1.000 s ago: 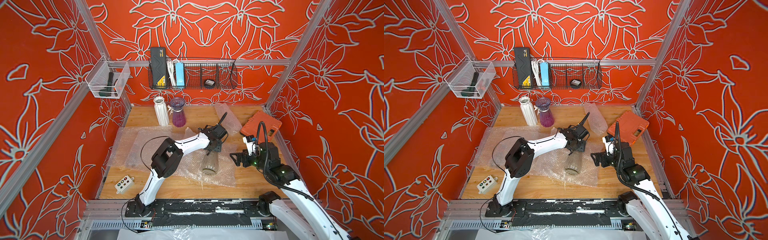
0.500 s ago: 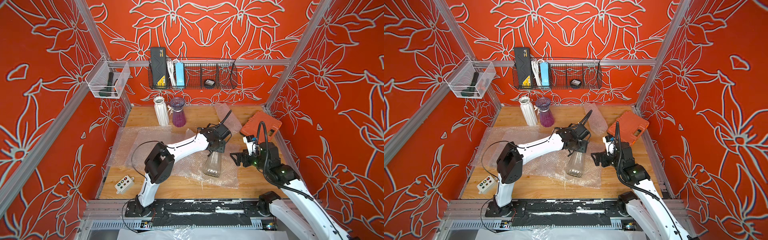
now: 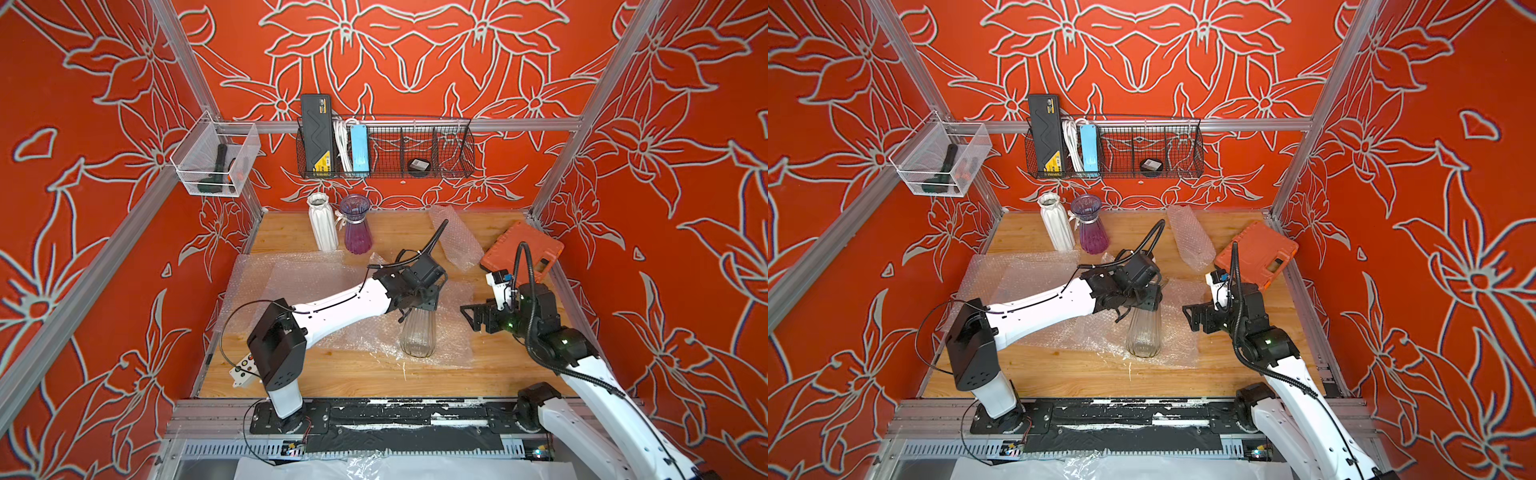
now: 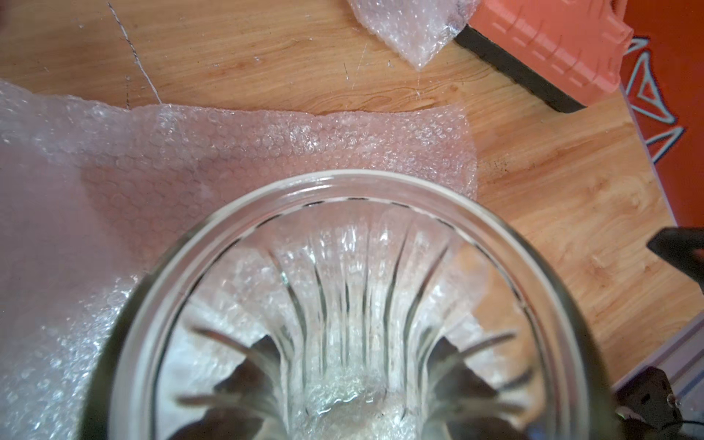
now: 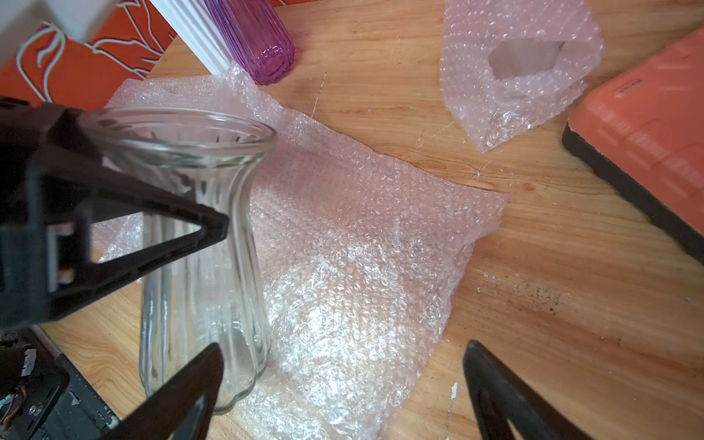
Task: Unwrap the vase from the bubble wrap
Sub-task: Pick up the vase from the bubble wrap, then place the vase at the center of the board.
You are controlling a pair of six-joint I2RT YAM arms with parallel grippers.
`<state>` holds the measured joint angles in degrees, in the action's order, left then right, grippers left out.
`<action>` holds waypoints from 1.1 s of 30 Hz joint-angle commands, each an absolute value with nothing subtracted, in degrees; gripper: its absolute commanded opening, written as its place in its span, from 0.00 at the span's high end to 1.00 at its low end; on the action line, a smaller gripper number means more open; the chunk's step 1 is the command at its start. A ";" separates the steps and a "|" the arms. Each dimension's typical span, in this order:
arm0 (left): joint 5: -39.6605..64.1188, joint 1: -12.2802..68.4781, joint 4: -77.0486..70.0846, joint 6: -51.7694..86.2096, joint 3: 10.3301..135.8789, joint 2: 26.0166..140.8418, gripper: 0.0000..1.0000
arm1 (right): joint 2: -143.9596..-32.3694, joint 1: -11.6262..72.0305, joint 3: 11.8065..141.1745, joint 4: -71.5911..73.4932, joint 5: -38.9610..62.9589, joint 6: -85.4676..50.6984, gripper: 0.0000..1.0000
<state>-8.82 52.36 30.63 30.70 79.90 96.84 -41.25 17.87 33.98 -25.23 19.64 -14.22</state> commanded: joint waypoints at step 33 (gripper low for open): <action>-15.16 35.96 -29.42 2.28 79.29 97.38 1.00 | -45.12 17.23 37.68 -27.28 18.76 -15.81 0.02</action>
